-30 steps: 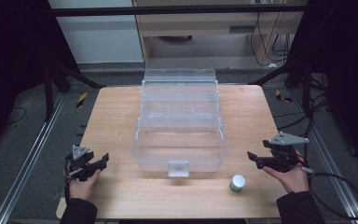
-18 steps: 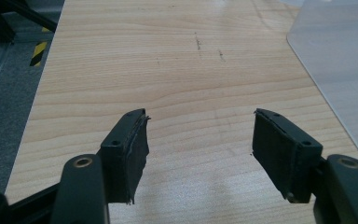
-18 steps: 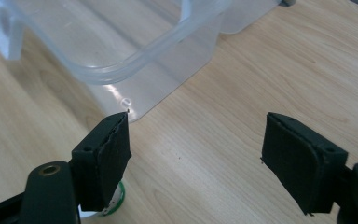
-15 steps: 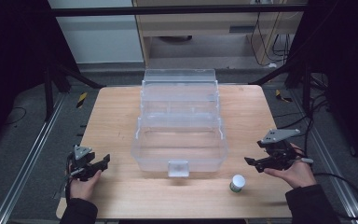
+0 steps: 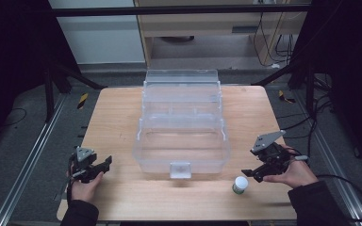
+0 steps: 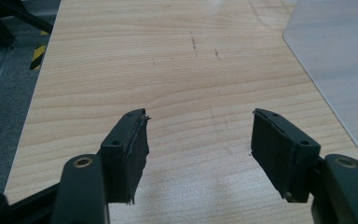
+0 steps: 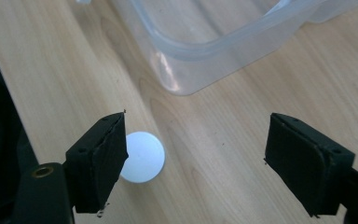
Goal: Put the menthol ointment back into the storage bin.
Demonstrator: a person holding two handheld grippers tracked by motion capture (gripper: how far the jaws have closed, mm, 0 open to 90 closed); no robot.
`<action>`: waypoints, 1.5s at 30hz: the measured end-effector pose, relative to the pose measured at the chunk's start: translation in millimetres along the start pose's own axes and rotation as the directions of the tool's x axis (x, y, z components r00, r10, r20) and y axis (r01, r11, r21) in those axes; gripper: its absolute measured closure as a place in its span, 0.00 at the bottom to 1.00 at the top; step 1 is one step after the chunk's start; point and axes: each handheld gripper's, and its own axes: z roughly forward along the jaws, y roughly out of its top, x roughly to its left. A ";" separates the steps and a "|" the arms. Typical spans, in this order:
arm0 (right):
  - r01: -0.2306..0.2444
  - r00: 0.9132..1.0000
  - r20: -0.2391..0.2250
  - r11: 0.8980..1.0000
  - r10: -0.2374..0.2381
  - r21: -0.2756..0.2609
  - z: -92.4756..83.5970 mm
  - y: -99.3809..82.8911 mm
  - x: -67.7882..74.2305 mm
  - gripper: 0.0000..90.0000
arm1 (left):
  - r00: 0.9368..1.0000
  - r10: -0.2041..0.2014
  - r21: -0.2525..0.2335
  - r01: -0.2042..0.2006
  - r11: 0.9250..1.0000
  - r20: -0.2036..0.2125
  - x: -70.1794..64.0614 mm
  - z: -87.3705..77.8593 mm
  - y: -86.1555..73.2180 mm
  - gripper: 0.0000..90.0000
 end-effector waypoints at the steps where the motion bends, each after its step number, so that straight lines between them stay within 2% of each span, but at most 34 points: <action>1: 0.013 1.000 -0.002 1.000 -0.013 0.004 0.9 0.2 0.5 0.23 | 1.000 0.000 -0.001 0.000 1.000 -0.001 0.1 -0.2 0.0 0.40; 9: 0.084 0.995 -0.068 0.993 -0.078 0.089 6.7 3.8 6.6 0.25 | 1.000 0.007 0.009 -0.007 1.000 0.002 -0.8 1.1 -0.2 0.40; 17: 0.145 0.985 -0.119 0.977 -0.127 0.159 15.9 5.4 12.9 0.28 | 1.000 0.010 0.009 -0.011 1.000 0.002 -0.9 1.0 -0.1 0.40; 24: 0.194 0.976 -0.142 0.958 -0.166 0.212 24.5 5.2 17.2 0.32 | 1.000 0.017 0.017 -0.017 1.000 0.005 -1.6 1.5 -0.3 0.40; 26: 0.209 0.973 -0.151 0.950 -0.177 0.233 27.9 4.5 18.3 0.33 | 1.000 0.016 0.014 -0.016 1.000 0.004 -1.9 1.8 -0.3 0.40; 29: 0.222 0.971 -0.147 0.941 -0.189 0.257 32.3 3.5 19.7 0.35 | 1.000 0.020 0.016 -0.020 1.000 0.003 -2.3 1.9 -0.4 0.40; 31: 0.233 0.969 -0.151 0.935 -0.198 0.267 35.2 2.8 20.3 0.36 | 1.000 0.022 0.017 -0.022 1.000 0.002 -2.5 2.1 -0.4 0.40; 33: 0.238 0.967 -0.154 0.934 -0.202 0.266 36.8 2.3 20.6 0.36 | 1.000 0.023 0.017 -0.023 1.000 0.002 -2.6 2.2 -0.4 0.40; 34: 0.249 0.964 -0.162 0.928 -0.210 0.276 39.3 2.2 21.3 0.37 | 1.000 0.025 0.018 -0.025 1.000 0.002 -2.7 2.4 -0.4 0.40; 35: 0.253 0.963 -0.165 0.927 -0.213 0.278 40.0 2.5 21.3 0.38 | 1.000 0.026 0.019 -0.027 0.999 0.003 -2.7 2.3 -0.4 0.40; 40: 0.264 0.960 -0.170 0.919 -0.222 0.293 45.8 3.2 23.5 0.41 | 1.000 0.027 0.019 -0.027 0.999 0.003 -3.2 2.6 -0.5 0.40; 45: 0.283 0.954 -0.190 0.904 -0.231 0.319 55.2 1.4 25.4 0.45 | 1.000 0.029 0.021 -0.029 0.999 0.000 -3.2 2.9 -0.6 0.40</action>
